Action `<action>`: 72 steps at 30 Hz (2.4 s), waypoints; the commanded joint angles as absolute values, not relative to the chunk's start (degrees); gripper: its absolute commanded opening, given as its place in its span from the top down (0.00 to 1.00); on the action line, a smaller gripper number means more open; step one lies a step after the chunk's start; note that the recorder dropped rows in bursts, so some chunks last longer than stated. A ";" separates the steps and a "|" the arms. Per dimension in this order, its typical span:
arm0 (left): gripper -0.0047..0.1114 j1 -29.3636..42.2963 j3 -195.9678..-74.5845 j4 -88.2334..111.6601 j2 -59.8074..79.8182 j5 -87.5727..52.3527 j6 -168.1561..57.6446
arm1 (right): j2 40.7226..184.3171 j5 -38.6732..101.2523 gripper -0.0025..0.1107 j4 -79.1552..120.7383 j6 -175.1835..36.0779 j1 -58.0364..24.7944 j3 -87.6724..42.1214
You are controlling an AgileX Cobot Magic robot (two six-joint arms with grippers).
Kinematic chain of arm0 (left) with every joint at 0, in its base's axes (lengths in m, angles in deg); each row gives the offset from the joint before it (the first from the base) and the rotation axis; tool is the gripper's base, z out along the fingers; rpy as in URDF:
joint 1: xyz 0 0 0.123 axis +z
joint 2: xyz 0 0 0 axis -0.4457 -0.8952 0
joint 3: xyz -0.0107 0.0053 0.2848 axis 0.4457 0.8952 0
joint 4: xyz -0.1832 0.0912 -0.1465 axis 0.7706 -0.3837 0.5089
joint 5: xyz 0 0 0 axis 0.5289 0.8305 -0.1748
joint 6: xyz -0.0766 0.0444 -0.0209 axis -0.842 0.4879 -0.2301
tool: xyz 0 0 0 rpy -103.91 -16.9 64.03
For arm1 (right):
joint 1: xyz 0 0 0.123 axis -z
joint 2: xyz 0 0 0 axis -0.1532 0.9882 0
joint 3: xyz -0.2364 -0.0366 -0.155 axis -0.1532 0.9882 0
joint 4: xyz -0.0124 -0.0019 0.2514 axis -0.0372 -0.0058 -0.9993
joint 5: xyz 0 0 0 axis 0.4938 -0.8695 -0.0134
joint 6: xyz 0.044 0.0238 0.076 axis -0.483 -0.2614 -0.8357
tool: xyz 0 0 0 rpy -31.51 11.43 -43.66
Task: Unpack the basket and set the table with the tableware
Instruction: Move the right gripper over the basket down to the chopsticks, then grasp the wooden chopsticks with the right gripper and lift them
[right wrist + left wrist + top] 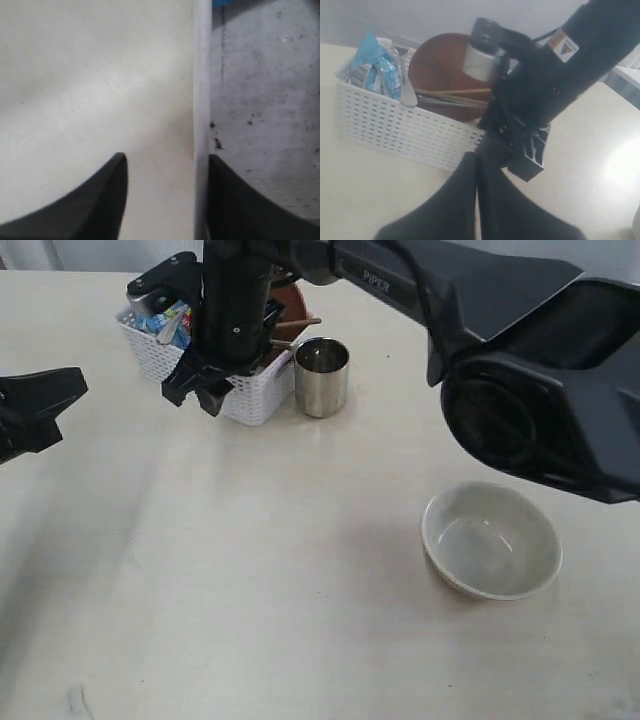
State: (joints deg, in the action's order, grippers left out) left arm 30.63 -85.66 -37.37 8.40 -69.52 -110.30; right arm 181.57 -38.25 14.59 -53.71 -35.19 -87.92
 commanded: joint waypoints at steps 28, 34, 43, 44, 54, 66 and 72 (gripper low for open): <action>0.96 31.08 -84.09 -28.31 26.17 -64.56 -118.12 | 172.85 -38.67 0.98 8.32 -35.86 -44.95 -77.87; 0.96 31.08 -84.09 -27.48 30.59 -61.44 -126.55 | 171.05 -38.67 0.98 8.47 -32.80 -46.93 -64.20; 0.96 31.08 -84.09 -28.86 30.59 -62.23 -134.79 | 166.28 -38.67 0.53 10.53 -33.34 -48.59 -62.74; 0.96 31.08 -84.09 -29.00 30.59 -62.23 -134.79 | 165.91 -38.67 0.46 11.65 -34.28 -48.44 -62.74; 0.96 31.08 -84.09 -32.64 30.59 -62.23 -134.79 | 157.23 -38.67 0.50 14.48 -37.68 -48.44 -64.48; 0.96 31.08 -84.09 -36.52 30.59 -62.13 -134.46 | 164.40 -38.23 0.55 22.77 -46.94 -47.92 -66.36; 0.96 31.08 -84.09 -37.51 30.59 -62.13 -134.03 | 168.37 -38.47 0.48 24.12 -48.65 -47.92 -74.24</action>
State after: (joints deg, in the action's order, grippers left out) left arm 31.07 -84.02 -37.13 30.41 -61.73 -134.53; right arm 167.56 -38.34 23.35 -47.95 -48.23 -71.14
